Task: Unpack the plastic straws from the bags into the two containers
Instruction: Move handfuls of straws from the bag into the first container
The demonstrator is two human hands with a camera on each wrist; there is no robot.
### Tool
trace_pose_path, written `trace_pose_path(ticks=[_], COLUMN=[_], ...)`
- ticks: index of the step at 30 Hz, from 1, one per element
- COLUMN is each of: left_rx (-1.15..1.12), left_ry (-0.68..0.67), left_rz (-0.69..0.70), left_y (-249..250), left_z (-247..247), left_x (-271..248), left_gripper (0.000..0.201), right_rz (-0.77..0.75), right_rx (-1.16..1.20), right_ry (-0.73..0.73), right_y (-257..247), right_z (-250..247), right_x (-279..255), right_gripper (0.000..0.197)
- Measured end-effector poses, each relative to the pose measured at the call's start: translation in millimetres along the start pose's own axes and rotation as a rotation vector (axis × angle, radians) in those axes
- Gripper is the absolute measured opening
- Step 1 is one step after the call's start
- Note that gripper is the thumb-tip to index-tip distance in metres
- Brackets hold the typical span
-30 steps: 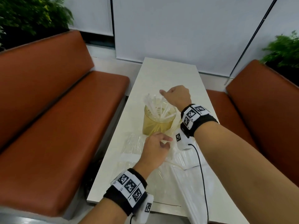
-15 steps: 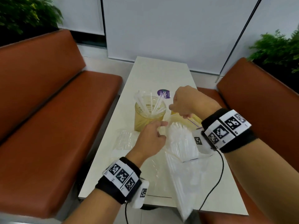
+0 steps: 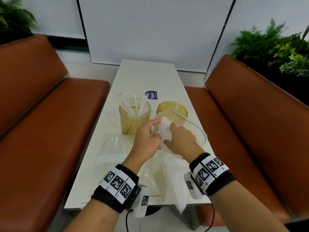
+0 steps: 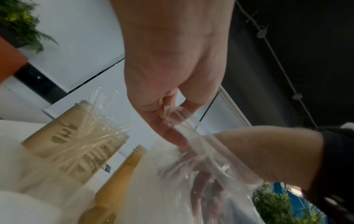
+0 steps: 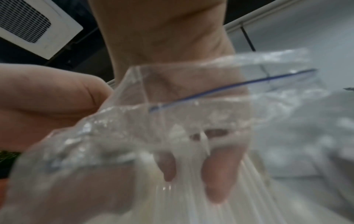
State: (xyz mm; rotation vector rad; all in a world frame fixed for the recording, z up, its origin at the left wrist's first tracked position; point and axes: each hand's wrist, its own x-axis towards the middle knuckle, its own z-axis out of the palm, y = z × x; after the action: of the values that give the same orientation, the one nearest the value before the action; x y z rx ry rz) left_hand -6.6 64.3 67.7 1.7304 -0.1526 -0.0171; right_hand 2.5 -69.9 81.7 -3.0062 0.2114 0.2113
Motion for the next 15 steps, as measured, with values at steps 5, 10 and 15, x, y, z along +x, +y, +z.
trace_pose_path(ticks=[5,10,15], left_rx=[0.135,0.241,0.332], left_ry=[0.065,-0.003,0.025], left_rz=[0.016,0.020,-0.036], left_y=[-4.0,-7.5,-6.6], left_z=[3.1,10.0,24.0], left_x=[-0.4,-2.7,-1.5], left_gripper=[0.055,0.079,0.088], right_rz=[-0.053,-0.279,-0.470], right_rx=[0.110,0.236,0.359], right_ry=[0.133,0.305,0.421], right_y=[9.0,9.3,-4.6], right_z=[-13.8,-40.3,-68.0], right_x=[-1.4,-2.2,-3.3], right_gripper=[0.032,0.026,0.027])
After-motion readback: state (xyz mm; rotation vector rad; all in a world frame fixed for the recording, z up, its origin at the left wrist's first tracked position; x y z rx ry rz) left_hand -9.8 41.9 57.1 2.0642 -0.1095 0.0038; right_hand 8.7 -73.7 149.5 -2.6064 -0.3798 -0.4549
